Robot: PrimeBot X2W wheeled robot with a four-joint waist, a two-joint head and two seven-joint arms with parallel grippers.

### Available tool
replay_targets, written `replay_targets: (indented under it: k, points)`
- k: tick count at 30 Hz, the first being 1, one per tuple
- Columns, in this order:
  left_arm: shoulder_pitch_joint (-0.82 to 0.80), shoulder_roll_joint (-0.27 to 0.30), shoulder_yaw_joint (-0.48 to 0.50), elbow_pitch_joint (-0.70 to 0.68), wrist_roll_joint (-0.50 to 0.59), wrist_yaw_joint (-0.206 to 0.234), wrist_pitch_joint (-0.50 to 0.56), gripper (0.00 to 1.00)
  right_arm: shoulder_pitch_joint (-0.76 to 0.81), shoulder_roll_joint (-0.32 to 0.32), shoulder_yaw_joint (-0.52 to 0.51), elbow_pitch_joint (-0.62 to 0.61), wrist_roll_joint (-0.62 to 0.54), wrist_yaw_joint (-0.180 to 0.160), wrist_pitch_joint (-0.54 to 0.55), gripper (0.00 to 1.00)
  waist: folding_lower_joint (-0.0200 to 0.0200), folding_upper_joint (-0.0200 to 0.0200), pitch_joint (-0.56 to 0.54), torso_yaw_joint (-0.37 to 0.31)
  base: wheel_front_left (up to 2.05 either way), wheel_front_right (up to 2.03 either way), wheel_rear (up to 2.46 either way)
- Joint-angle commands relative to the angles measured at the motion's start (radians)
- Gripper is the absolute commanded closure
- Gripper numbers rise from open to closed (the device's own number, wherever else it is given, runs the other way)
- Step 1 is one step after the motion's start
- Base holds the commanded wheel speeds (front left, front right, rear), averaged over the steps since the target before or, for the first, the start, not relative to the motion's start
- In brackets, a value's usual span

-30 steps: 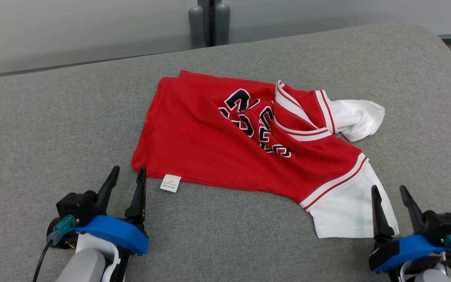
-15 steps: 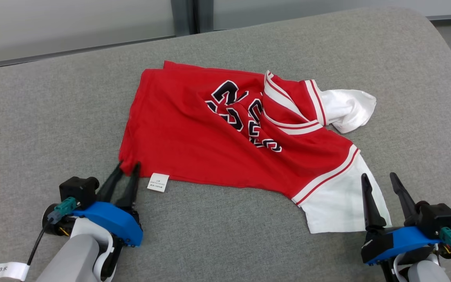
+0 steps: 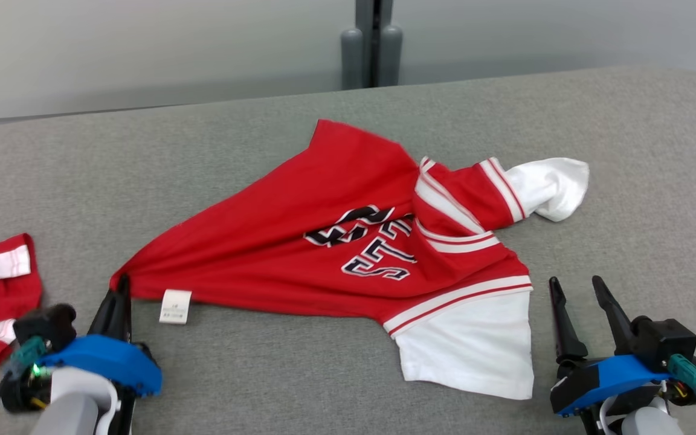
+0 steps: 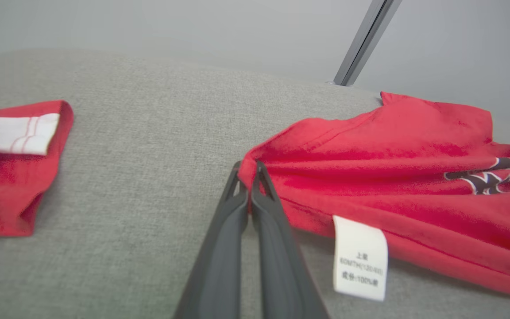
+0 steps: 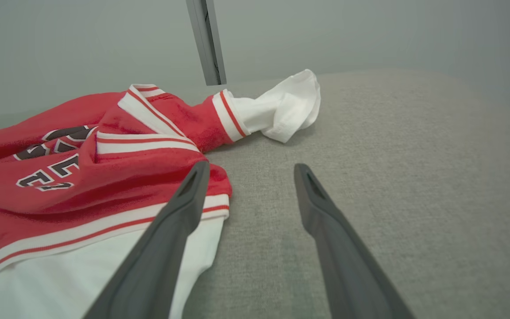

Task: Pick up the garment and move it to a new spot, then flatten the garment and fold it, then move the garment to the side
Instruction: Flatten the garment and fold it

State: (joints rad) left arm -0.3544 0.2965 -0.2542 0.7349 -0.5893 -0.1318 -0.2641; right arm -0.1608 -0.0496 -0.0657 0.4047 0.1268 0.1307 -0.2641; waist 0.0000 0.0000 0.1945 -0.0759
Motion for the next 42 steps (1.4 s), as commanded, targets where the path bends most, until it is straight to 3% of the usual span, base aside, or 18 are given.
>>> replay_targets:
  k: [1, 15, 16, 17, 24, 30, 42]
  points:
    - [0.033, -0.014, 0.032, 0.021, 0.013, 0.002, 0.000, 1.00, -0.011, -0.003, 0.011, 0.008, 0.010, 0.000, -0.001, 0.00, 0.0000, 0.0000, -0.008, 0.014, 0.00, 0.00, 0.00]
    - [0.213, -0.114, 0.144, 0.086, 0.067, 0.002, 0.000, 1.00, 0.034, -0.003, 0.076, 0.057, 0.056, 0.000, 0.000, 0.00, 0.0000, 0.0000, -0.136, 0.051, 0.00, 0.00, 0.00]
    - [0.231, -0.128, 0.164, 0.066, 0.091, 0.002, 0.000, 0.15, 0.046, -0.003, 0.082, 0.059, 0.061, 0.000, 0.000, 0.00, 0.0000, 0.0000, -0.154, 0.056, 0.00, 0.00, 0.00]
    - [0.240, -0.134, 0.172, 0.052, 0.105, 0.002, 0.000, 0.00, 0.053, -0.003, 0.086, 0.059, 0.063, 0.000, 0.000, 0.00, 0.0000, 0.0000, -0.162, 0.058, 0.00, 0.00, 0.00]
    - [0.305, -0.167, 0.252, -0.102, 0.223, 0.002, 0.000, 0.00, 0.093, -0.003, 0.129, 0.022, 0.011, 0.000, 0.000, 0.00, 0.0000, 0.0000, -0.192, 0.063, 0.00, 0.00, 0.00]
    - [0.356, -0.191, 0.266, -0.204, 0.317, 0.002, 0.000, 0.00, 0.122, -0.003, 0.140, 0.002, -0.007, 0.000, 0.000, 0.00, 0.0000, 0.0000, -0.213, 0.062, 0.00, 0.00, 0.00]
    - [0.386, -0.216, 0.266, -0.214, 0.347, 0.002, 0.000, 0.00, 0.145, -0.003, 0.135, 0.035, -0.014, 0.000, 0.000, 0.00, 0.0000, 0.0000, -0.211, 0.071, 0.00, 0.00, 0.00]
